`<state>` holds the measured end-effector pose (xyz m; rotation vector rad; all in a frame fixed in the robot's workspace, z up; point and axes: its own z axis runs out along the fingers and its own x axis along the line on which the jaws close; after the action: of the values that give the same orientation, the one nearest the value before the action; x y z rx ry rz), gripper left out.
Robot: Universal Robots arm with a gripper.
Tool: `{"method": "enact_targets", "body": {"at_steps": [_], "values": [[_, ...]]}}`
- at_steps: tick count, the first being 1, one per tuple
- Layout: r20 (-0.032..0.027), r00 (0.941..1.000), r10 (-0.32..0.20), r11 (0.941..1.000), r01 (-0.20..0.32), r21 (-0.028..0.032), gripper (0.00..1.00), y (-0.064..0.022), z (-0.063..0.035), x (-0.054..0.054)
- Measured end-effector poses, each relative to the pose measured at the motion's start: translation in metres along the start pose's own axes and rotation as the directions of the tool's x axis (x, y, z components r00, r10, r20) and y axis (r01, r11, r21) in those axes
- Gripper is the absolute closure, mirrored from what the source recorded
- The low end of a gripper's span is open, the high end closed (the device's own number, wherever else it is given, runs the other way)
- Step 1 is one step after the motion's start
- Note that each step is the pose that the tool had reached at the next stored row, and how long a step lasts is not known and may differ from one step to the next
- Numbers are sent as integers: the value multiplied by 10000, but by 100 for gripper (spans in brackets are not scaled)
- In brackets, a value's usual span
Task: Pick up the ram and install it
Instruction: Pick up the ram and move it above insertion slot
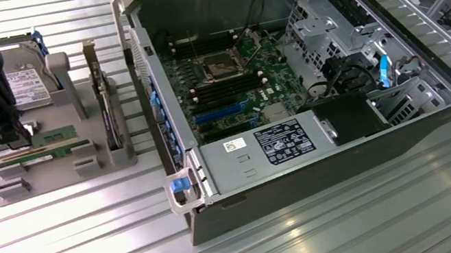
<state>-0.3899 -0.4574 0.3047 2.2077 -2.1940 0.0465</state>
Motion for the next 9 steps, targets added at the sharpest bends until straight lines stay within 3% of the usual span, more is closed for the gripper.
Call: {"method": "enact_targets", "body": {"at_steps": [9], "values": [[1,10000,0,10000,0,0,88,0,-24,1]]}}
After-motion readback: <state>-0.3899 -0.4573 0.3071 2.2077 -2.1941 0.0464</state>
